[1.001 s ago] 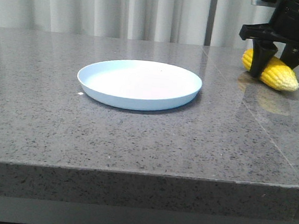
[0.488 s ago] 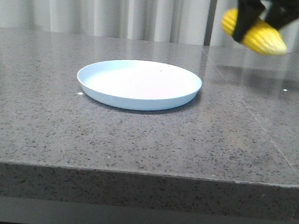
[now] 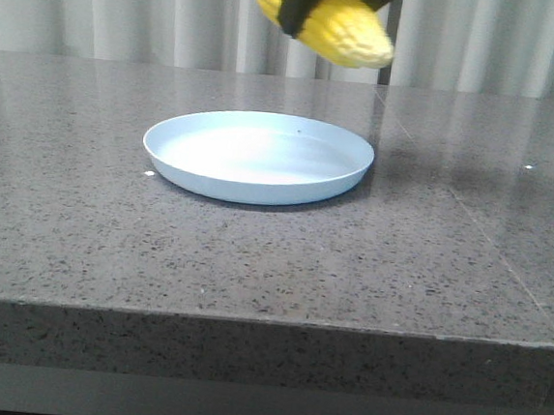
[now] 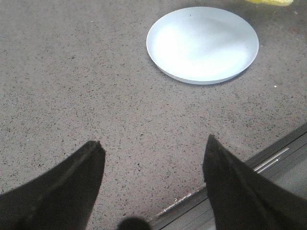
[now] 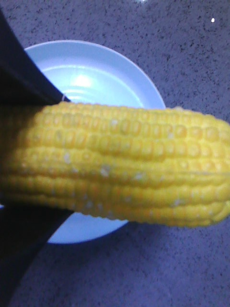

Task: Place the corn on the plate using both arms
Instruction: 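Carry the corn with the right gripper over the plate, then lower the corn onto the plate and open the right gripper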

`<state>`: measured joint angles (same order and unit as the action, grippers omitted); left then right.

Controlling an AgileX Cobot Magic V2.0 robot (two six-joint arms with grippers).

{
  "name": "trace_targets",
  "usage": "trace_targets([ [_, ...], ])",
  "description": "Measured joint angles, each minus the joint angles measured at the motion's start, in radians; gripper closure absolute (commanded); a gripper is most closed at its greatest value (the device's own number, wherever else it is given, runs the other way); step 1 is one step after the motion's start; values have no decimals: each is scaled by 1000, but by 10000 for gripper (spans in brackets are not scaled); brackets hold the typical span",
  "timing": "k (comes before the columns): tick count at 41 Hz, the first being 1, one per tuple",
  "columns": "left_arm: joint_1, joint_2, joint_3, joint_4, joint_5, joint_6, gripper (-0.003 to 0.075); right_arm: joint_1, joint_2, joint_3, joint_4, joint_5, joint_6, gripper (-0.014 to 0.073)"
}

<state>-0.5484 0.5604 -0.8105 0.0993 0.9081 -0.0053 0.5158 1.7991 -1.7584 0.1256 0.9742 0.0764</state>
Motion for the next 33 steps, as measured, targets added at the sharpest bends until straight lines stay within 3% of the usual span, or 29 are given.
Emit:
trace_targets([
  [9,0,0,0,0,0,5,279,15,77,0,12,-32,43,297],
  [17,0,0,0,0,0,5,279,16,141,0,13,-54,50,41],
  [20,0,0,0,0,0,0,279,16,155,0,13,-59,50,-13],
  [33,0,0,0,0,0,5,279,16,158,0,-8,-67,50,-22],
])
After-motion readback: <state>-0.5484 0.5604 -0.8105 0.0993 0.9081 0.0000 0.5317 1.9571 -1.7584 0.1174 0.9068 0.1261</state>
